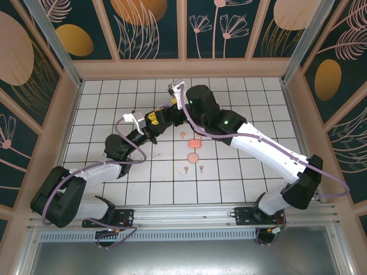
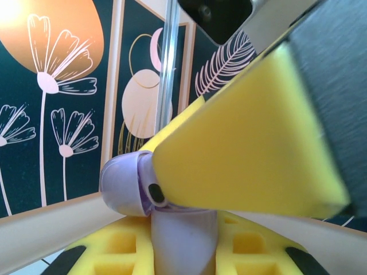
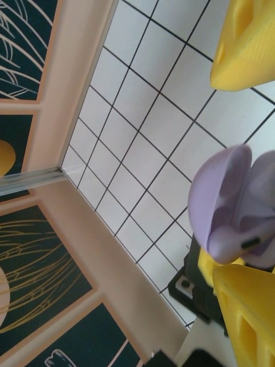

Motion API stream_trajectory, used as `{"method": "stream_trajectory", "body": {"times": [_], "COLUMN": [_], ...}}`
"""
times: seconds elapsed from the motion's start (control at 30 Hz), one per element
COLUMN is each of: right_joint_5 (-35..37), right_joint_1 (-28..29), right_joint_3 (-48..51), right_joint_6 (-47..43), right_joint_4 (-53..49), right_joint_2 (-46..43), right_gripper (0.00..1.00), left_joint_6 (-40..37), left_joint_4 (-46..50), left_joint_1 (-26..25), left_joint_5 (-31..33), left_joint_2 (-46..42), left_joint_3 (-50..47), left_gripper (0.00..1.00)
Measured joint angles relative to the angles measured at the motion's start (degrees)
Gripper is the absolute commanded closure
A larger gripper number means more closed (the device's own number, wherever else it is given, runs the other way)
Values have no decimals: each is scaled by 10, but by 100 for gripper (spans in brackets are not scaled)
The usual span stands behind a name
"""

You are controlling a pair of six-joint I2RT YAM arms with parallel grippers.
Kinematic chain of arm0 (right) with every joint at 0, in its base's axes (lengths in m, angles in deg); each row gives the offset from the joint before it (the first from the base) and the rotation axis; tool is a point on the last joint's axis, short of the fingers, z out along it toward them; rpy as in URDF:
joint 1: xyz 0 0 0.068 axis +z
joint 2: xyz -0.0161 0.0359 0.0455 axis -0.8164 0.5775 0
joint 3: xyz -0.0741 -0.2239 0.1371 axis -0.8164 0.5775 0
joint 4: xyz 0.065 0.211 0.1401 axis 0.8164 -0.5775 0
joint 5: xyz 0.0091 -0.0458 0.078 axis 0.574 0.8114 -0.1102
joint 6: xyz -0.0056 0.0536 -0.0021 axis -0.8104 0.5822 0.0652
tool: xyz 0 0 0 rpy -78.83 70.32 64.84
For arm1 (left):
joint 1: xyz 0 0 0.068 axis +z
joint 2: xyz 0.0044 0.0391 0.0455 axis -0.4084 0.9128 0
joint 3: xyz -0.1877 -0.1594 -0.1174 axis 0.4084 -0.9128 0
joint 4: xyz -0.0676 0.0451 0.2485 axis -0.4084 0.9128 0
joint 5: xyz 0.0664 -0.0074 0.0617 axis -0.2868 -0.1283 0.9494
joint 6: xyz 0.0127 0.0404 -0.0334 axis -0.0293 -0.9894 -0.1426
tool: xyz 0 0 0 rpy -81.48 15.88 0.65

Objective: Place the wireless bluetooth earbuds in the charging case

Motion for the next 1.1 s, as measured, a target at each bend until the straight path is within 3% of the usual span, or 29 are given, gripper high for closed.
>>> {"method": "stream_trajectory", "body": {"times": [0.43,0.77,0.9,1.0,1.1], "right_joint_5": [-8,-87,-94,-99,-110], "right_joint_1": [-14,-44,-62,-85,-102], "right_joint_3": [21,42,40,17,-39], "right_joint_6": [14,47,61,68,69], "right_joint_4": [5,35,40,21,-5], "right_joint_2": [-28,-64,-68,-54,-13], "right_gripper": [20,21,29,47,72], "left_joint_6": [-4,-5,-9,-18,-35], "left_joint_4": [6,6,6,19,48], "left_joint_1": [0,0,0,0,0], "left_joint_5": [-7,-8,-9,-13,-20], "left_joint_2": [0,0,0,0,0], "left_joint_3": [0,0,0,0,7], "left_gripper": [100,100,100,100,100]}}
